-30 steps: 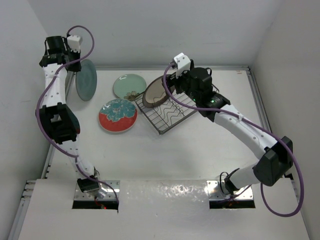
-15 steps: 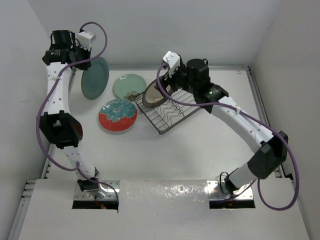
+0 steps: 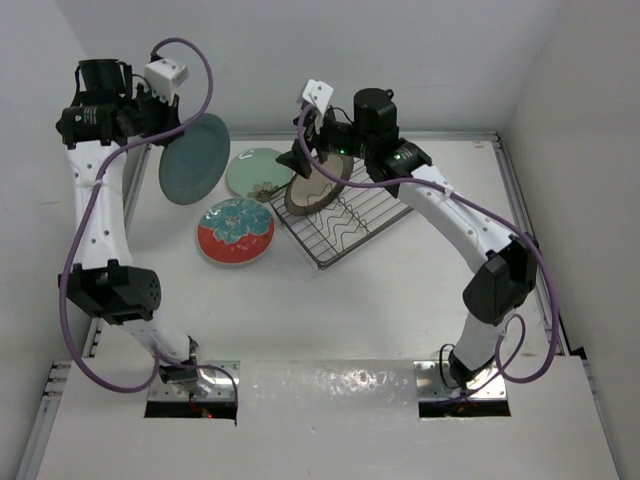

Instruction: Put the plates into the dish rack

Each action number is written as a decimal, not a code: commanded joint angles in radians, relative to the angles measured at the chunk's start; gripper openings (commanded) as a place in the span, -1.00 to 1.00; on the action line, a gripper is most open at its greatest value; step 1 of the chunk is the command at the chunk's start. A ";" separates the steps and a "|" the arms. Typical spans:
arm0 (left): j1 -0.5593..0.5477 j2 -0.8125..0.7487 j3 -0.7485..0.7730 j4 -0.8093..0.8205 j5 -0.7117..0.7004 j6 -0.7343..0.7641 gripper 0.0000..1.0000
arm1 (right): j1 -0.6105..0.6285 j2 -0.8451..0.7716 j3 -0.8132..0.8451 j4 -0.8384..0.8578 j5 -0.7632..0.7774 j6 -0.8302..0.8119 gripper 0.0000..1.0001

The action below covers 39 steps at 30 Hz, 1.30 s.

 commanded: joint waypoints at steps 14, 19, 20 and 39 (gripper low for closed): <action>-0.040 -0.214 -0.061 -0.099 0.307 0.112 -1.00 | -0.005 -0.172 -0.249 0.210 0.129 0.163 0.83; -0.089 -0.217 -0.091 -0.095 0.341 0.132 -1.00 | -0.005 -0.218 -0.321 0.235 0.202 0.163 0.82; -0.094 -0.215 -0.089 -0.095 0.359 0.134 -1.00 | -0.005 -0.229 -0.326 0.229 0.213 0.163 0.82; -0.375 -0.157 -0.094 0.183 0.246 -0.165 -1.00 | -0.005 -0.422 -0.502 0.167 0.579 0.107 0.82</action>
